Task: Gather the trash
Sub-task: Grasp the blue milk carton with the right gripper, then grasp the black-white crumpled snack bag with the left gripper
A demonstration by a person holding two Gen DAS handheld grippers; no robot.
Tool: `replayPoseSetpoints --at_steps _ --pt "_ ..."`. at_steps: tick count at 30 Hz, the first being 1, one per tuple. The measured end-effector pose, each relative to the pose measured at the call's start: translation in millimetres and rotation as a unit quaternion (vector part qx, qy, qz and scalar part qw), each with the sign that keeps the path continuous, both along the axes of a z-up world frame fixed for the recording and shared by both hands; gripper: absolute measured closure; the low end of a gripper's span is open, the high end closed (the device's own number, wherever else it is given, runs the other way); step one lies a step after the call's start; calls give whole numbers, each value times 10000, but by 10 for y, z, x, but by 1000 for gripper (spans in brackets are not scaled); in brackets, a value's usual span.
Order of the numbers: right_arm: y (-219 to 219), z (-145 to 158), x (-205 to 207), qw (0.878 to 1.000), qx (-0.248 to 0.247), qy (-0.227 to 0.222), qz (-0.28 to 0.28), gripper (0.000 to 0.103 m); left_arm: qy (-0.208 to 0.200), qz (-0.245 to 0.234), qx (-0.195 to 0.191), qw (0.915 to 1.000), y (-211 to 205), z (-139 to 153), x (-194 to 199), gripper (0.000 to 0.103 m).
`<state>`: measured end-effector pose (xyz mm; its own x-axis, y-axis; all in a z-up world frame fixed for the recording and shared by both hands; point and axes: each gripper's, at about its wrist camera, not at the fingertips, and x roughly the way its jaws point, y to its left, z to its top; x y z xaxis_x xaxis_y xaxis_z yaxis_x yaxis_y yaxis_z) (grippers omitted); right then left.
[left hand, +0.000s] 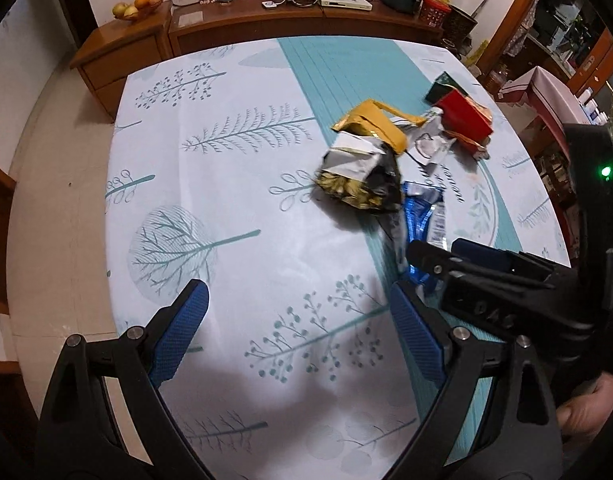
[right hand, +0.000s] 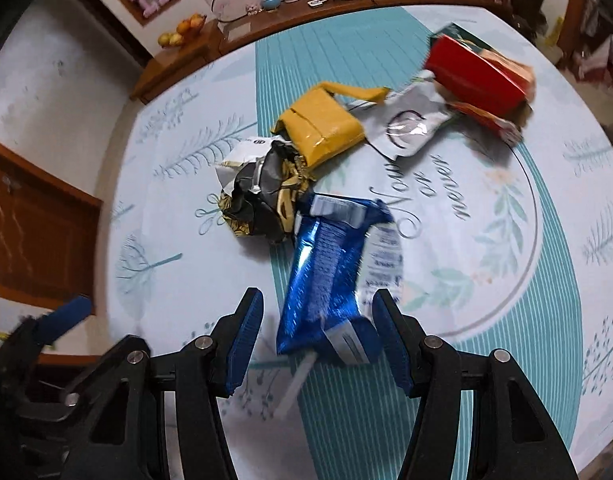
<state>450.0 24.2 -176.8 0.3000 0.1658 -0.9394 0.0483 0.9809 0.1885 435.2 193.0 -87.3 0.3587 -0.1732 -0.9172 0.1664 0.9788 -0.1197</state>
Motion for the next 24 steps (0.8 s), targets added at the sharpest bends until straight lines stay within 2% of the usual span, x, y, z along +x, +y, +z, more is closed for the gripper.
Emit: replayPoseSetpoints --at_steps 3,4,5,7,11,15,19,24 --pt "172 -120 46 9978 -638 47 192 46 50 56 -2 10000 88 -50 55 13" --pt "237 -154 57 9947 -996 2 259 49 81 87 -13 9999 132 -76 73 13" --pt "269 -171 61 9924 -1192 -21 307 57 102 105 -24 9999 161 -94 86 13" --pt "325 -187 63 9893 -1394 -102 429 59 167 157 -64 9997 226 -130 118 13" --pt "199 -153 17 9925 -1164 -275 261 60 232 196 -190 9994 276 -156 188 13" --pt "-132 -100 -45 9977 -586 -300 -145 61 236 71 -286 9993 200 -152 293 13" --pt "-463 -37 -76 9978 41 -316 -589 61 204 -187 -372 9989 -1 -124 430 13" --pt "-792 7 -61 9931 454 -271 -1045 61 181 -675 -473 9964 -348 -97 650 12"
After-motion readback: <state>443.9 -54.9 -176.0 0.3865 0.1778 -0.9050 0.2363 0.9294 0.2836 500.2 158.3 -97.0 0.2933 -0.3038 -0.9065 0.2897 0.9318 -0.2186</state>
